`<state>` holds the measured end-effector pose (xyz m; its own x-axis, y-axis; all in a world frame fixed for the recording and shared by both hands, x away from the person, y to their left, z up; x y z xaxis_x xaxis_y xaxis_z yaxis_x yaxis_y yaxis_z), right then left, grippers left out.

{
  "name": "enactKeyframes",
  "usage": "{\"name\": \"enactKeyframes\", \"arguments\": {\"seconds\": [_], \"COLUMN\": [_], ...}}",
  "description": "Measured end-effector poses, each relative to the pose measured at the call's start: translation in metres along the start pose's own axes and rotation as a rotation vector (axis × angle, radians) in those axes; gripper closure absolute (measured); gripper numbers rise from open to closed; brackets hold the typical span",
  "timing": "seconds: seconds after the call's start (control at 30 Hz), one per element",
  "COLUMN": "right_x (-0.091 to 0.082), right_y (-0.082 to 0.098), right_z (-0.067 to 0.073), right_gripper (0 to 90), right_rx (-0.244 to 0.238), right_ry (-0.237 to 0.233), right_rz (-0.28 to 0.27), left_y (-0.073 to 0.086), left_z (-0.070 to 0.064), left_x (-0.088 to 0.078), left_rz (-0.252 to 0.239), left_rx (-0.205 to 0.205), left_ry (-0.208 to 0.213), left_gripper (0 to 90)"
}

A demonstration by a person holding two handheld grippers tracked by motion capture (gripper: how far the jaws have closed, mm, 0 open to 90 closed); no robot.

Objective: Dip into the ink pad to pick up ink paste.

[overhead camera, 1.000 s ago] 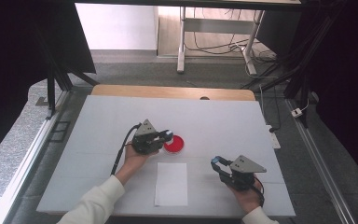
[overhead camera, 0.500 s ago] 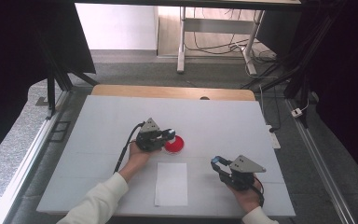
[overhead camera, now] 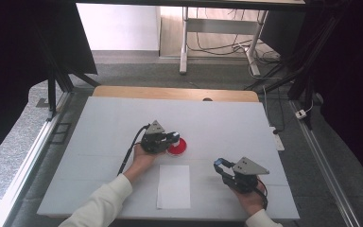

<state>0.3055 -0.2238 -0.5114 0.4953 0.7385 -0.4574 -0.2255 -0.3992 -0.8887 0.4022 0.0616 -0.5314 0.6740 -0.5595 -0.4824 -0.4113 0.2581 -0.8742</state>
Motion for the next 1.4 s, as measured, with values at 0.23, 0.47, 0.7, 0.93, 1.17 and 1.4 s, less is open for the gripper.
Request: {"name": "enactKeyframes", "arguments": {"seconds": [0.23, 0.47, 0.7, 0.93, 1.17, 1.4], "right_x": [0.000, 0.000, 0.000, -0.002, -0.003, -0.004], "right_y": [0.000, 0.000, 0.000, -0.001, -0.002, -0.002], "right_z": [0.000, 0.000, 0.000, 0.001, 0.001, 0.000], "right_gripper": [66.4, 66.4, 66.4, 66.4, 66.4, 66.4], "right_rx": [0.000, -0.002, -0.002, -0.002, -0.004, -0.006], "right_ry": [-0.002, -0.002, -0.005, -0.004, -0.006, -0.005], "right_rz": [-0.002, -0.001, -0.001, -0.010, -0.015, -0.021], "left_y": [0.002, 0.005, 0.005, 0.010, 0.013, 0.015], "left_z": [0.000, 0.002, 0.000, 0.001, -0.002, -0.003], "left_x": [0.003, 0.005, 0.005, 0.005, 0.002, 0.003], "left_rz": [0.013, 0.023, 0.013, 0.021, 0.024, 0.037], "left_rx": [0.005, 0.008, 0.021, 0.024, 0.069, 0.091], "left_ry": [-0.001, -0.006, -0.008, -0.014, -0.030, -0.038], "left_gripper": [75.5, 75.5, 75.5, 75.5, 75.6, 75.8]}}
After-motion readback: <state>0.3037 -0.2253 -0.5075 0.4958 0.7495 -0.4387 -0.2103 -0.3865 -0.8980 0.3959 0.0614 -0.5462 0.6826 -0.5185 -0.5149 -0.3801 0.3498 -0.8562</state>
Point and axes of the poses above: each handheld gripper's, and its own axes: x roughly forward along the jaws, y roughly out of its underside, z roughly to its left, the point moved 3 cm from there along x, roughly forward along the jaws, and after that the axes turned 12 degrees about -y, right-handed, at the moved point
